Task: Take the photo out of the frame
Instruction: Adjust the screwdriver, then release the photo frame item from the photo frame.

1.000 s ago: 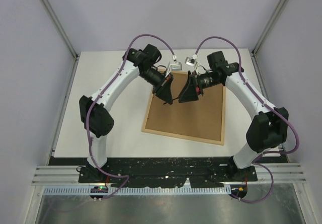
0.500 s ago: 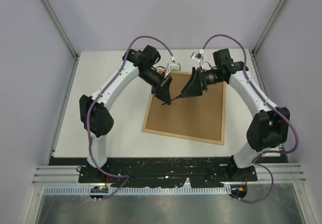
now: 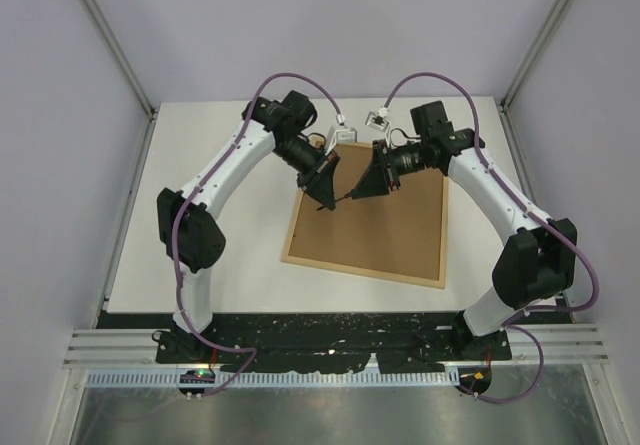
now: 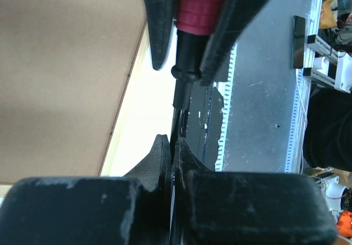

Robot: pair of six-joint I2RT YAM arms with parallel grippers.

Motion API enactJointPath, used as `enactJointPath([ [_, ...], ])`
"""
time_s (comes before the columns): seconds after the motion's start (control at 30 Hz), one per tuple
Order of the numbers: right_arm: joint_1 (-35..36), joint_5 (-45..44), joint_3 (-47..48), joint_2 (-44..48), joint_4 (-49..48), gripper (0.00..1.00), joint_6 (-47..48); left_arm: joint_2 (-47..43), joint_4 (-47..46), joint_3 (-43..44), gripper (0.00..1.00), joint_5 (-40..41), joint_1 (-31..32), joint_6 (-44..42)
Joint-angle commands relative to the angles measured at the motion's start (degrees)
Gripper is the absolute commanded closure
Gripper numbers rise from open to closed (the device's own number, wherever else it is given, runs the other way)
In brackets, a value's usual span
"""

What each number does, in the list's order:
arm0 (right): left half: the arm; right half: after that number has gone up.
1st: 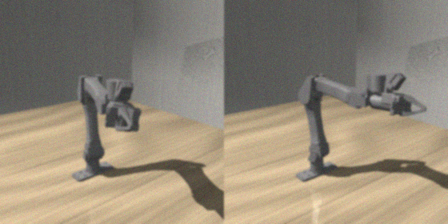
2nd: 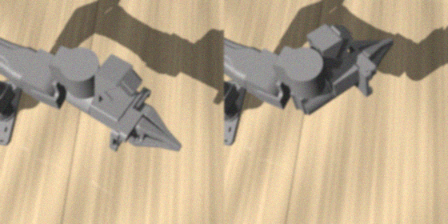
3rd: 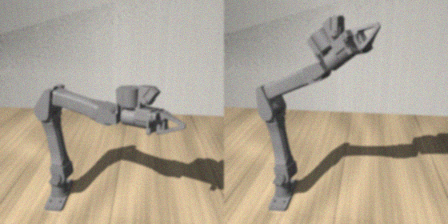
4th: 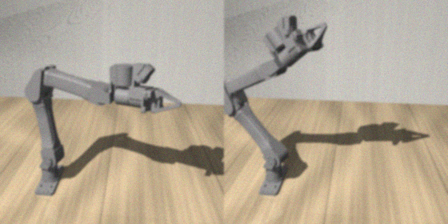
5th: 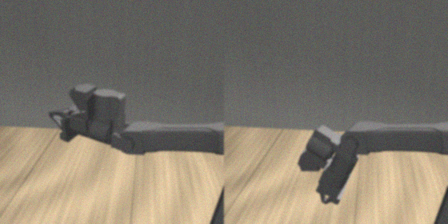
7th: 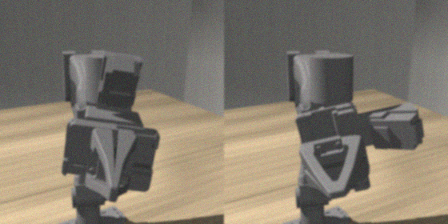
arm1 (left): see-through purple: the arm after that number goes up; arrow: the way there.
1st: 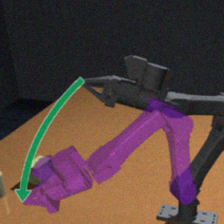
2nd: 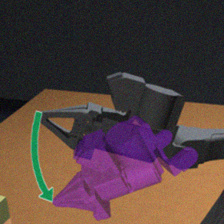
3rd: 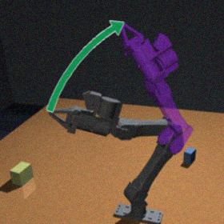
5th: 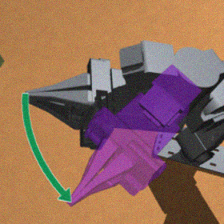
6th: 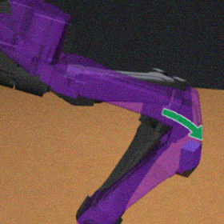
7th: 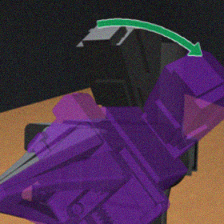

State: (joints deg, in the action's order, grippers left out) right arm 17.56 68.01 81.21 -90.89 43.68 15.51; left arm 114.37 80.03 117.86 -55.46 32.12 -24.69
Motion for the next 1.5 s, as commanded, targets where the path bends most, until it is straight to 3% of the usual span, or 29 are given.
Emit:
enactJointPath([
  [0.0, 3.3, -0.3, 0.3, 2.0, -0.3, 0.8, 0.7, -2.3, -0.2, 0.7, 1.0, -1.1, 0.0, 1.0],
  [0.1, 3.4, 0.6, 0.4, 1.5, -0.1, 0.92, 0.6, -2.4, -0.5, 0.6, 0.96, -0.9, 0.0, 1.4],
  [0.23, 2.7, 0.6, -0.3, 1.3, -0.6, 0.92, 0.4, -3.2, -1.6, -0.4, 0.47, -0.6, -1.3, 2.1],
  [0.33, 0.2, 2.0, -2.5, 0.6, -2.9, 0.92, -1.9, -4.5, -3.3, -2.1, 0.31, -0.1, -4.9, 3.2],
  [0.43, -1.2, 3.6, -5.4, -0.8, -8.6, 0.92, -6.0, -7.0, -7.6, -6.0, 0.21, 2.8, -9.1, 6.1],
  [0.63, -1.3, 3.0, -17.9, -5.8, -34.0, 0.92, -28.6, -14.0, -23.1, -23.1, 0.17, 19.8, -13.7, 12.7],
  [0.77, 1.0, 2.8, -18.3, -13.3, -38.4, 0.92, -35.6, -15.2, -27.1, -31.4, 0.16, 28.3, -13.7, 13.3],
  [1.07, 3.7, -2.8, -13.6, -24.8, -40.3, 0.92, -42.3, -8.6, -29.1, -35.9, 0.17, 33.7, -13.6, 15.5],
  [1.47, 4.4, -7.4, -7.8, -31.5, -40.1, 0.92, -46.3, -3.5, -29.6, -35.9, 0.32, 23.6, -12.9, 16.8],
])
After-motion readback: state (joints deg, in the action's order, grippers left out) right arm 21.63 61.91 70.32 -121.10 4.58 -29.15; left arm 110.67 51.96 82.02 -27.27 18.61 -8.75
